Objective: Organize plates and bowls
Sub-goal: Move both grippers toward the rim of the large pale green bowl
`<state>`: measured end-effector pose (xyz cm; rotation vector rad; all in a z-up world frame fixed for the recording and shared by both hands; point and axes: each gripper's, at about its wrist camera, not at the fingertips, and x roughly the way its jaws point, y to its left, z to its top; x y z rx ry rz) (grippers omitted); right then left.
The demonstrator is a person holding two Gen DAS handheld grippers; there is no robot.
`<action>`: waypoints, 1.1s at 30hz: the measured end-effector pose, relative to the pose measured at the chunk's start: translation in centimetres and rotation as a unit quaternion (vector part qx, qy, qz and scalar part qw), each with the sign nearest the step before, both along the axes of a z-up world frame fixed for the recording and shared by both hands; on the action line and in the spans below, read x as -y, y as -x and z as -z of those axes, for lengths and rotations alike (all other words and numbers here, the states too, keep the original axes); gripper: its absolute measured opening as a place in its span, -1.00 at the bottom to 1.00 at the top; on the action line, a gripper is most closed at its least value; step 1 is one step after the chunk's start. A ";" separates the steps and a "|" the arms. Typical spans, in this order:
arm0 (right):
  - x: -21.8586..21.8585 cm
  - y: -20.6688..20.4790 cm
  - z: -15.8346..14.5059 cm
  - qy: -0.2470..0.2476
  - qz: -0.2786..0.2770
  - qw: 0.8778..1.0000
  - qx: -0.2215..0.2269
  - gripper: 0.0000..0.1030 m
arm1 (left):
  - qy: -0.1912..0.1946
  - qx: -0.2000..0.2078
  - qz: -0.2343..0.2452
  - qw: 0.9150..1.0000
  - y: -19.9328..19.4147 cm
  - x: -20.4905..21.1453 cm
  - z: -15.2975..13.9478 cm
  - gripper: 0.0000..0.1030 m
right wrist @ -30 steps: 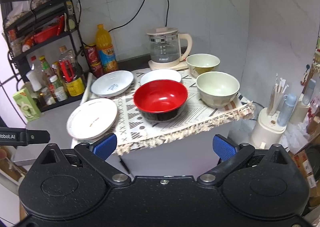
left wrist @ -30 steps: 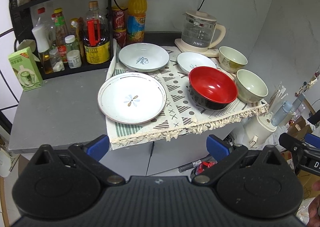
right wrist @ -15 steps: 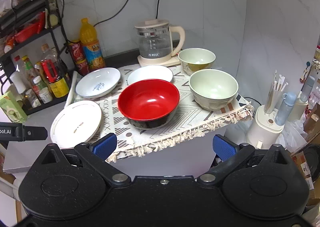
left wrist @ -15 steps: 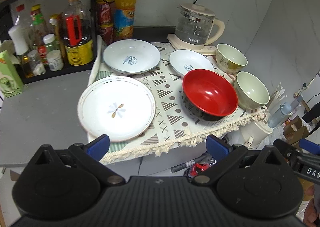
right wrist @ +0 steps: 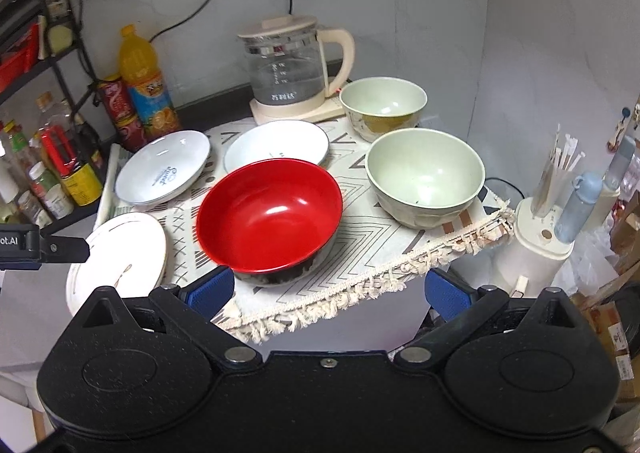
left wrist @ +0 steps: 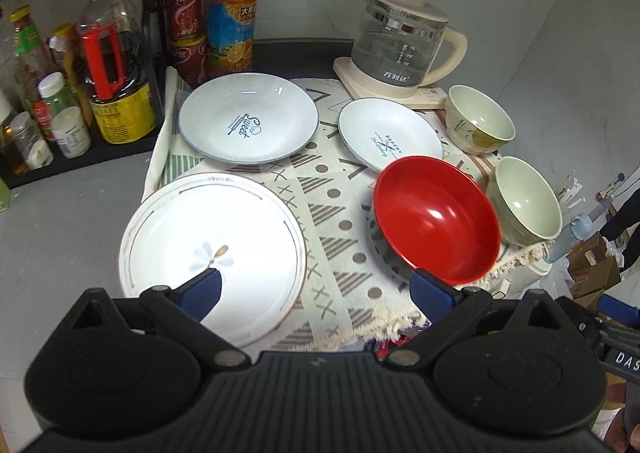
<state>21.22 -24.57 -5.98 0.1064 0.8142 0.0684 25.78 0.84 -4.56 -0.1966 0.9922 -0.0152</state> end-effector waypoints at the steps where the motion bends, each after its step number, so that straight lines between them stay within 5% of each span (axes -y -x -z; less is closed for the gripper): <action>1: 0.0 -0.4 0.1 0.000 0.000 1.000 -0.003 0.95 | 0.003 -0.002 0.002 1.000 -0.6 -0.2 0.2 0.93; 11: 0.2 -4.0 1.0 -0.026 0.030 0.999 -0.020 0.83 | 0.007 -0.014 0.060 0.998 -6.3 0.6 0.9 0.82; 21: 2.6 -6.4 2.0 -0.037 0.084 0.995 -0.050 0.69 | 0.018 -0.043 0.113 0.992 -10.9 4.3 1.9 0.35; 33: 8.9 -9.7 2.8 -0.046 0.124 0.989 -0.061 0.65 | 0.020 -0.052 0.149 0.987 -16.0 11.1 2.1 0.28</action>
